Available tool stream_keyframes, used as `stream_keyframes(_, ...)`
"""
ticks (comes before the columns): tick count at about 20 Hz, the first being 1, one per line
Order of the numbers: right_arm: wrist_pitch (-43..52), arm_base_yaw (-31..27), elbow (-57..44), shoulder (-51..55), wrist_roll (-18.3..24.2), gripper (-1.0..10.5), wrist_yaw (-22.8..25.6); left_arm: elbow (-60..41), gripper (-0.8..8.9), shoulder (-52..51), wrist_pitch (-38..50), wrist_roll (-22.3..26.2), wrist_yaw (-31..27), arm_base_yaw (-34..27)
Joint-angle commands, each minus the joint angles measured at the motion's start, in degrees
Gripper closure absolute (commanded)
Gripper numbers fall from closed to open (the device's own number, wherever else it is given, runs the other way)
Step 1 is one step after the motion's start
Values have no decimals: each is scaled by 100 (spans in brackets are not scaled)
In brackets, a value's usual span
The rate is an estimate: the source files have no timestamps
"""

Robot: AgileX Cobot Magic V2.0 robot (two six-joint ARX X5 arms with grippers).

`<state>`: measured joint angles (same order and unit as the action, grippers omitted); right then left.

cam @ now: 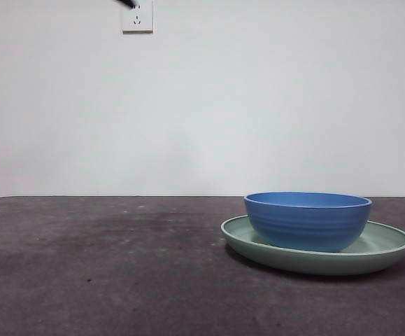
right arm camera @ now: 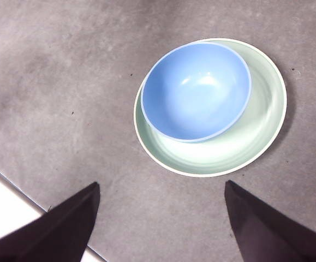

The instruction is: Pick up the blue bowl, put it on the green plate, put it on desk

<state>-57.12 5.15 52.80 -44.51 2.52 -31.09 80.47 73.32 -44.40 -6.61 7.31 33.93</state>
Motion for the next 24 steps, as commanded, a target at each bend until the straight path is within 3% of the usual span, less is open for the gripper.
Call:
stream_keyframes(1,48,9,90,-33,-61,580,7,-708,618,-588,83,212,96,-48)
stream_keyframes(6,46,9,90,-35,-61,580,7,-2417,621,-1843,446,256,1097,-92)
stream_keyframes(11,39,9,87,-35,-61,580,7,-3091,624,-2317,540,302,1965,-92)
stream_keyframes(20,22,9,87,-37,-85,580,22,-3189,627,-2396,540,293,2020,-92)
stream_keyframes(24,31,9,79,-39,-363,580,592,-3189,627,-2396,538,293,2020,-92)
